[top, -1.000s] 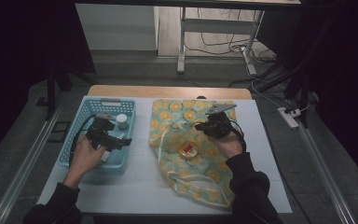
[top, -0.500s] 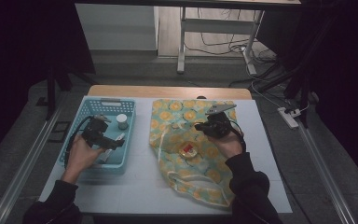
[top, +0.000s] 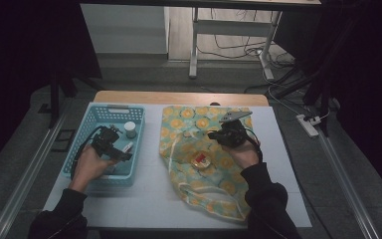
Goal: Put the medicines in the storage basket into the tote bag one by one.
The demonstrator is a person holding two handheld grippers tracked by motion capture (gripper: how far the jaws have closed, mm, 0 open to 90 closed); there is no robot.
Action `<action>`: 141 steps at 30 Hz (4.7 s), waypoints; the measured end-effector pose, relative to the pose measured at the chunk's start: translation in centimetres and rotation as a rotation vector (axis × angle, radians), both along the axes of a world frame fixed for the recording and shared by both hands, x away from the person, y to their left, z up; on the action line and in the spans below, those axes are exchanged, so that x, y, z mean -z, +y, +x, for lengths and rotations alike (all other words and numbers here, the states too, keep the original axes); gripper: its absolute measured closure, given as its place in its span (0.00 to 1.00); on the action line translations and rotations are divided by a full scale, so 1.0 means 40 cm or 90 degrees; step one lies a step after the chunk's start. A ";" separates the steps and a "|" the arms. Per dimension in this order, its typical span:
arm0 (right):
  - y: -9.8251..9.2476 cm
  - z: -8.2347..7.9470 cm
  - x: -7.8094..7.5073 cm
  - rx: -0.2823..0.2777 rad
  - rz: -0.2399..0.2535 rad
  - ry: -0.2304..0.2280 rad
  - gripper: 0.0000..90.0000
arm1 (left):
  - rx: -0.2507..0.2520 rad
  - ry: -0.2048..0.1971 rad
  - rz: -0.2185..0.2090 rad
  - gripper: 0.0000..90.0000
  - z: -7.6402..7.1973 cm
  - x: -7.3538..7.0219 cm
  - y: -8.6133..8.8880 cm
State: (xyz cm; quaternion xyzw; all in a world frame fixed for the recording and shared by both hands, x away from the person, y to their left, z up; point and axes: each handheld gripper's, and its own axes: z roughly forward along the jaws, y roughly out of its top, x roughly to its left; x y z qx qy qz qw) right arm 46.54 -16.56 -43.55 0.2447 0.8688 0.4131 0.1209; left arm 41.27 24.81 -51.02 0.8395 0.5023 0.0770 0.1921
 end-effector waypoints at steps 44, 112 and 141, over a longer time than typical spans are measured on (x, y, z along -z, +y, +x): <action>-0.006 0.002 -0.001 0.005 0.003 0.000 1.00 | -0.024 0.018 -0.035 0.81 -0.002 -0.009 0.007; -0.018 -0.009 -0.038 0.017 0.051 -0.022 1.00 | 0.201 -0.081 -0.185 0.82 -0.079 -0.218 -0.296; -0.016 -0.007 -0.036 0.020 0.053 -0.024 1.00 | 0.296 -0.055 -0.191 0.82 -0.022 -0.156 -0.565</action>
